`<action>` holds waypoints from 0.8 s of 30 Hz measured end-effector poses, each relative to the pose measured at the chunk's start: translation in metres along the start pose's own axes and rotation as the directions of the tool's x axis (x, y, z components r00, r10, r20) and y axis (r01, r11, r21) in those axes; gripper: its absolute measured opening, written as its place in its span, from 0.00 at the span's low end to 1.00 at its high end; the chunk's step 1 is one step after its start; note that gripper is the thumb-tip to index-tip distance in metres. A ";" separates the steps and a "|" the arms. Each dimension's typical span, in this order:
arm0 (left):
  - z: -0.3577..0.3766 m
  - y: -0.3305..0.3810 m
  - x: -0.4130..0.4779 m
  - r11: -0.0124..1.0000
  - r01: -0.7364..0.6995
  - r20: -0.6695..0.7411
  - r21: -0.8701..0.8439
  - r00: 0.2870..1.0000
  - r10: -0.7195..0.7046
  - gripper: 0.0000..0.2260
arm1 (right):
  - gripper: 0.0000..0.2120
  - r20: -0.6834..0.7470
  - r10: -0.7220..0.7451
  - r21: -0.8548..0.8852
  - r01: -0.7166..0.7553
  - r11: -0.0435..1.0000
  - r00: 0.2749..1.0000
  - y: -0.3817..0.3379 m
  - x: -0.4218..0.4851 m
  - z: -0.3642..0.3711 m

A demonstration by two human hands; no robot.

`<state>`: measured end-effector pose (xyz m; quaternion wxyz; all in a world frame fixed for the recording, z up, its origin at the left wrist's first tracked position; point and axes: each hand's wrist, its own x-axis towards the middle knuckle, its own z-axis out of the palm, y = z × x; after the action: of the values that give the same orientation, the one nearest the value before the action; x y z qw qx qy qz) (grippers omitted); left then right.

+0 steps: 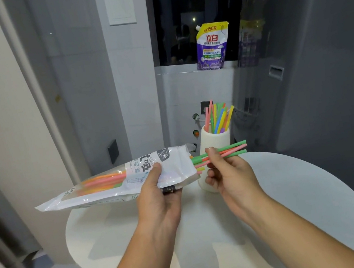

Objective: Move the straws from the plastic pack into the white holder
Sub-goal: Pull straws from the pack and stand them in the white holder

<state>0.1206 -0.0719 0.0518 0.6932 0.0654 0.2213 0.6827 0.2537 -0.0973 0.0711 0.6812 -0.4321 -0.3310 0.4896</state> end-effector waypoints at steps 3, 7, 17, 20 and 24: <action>0.002 0.001 -0.004 1.000 0.015 -0.011 0.005 1.000 -0.015 0.19 | 0.12 -0.017 -0.027 -0.020 0.027 0.999 0.999 0.000 0.004 0.003; 0.002 0.001 -0.003 0.999 0.033 -0.013 -0.010 0.999 -0.033 0.20 | 0.14 -0.063 -0.107 -0.117 0.099 0.988 0.992 -0.001 0.005 0.002; 0.003 0.002 0.001 0.998 0.044 -0.023 -0.052 0.999 -0.046 0.18 | 0.12 -0.132 -0.098 -0.055 0.091 0.994 0.986 -0.015 0.007 -0.001; 0.004 0.006 0.000 0.996 0.042 -0.034 -0.072 0.998 -0.045 0.17 | 0.12 -0.135 -0.101 -0.039 0.097 0.995 0.986 -0.023 0.010 -0.005; 0.000 0.012 0.006 0.994 0.030 -0.036 -0.103 0.999 -0.034 0.17 | 0.12 -0.132 -0.124 -0.040 0.119 0.992 0.984 -0.039 0.016 -0.014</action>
<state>0.1097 -0.0656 0.0550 0.7023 0.0135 0.1999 0.6831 0.2856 -0.0916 0.1018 0.7236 -0.4538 -0.3179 0.4116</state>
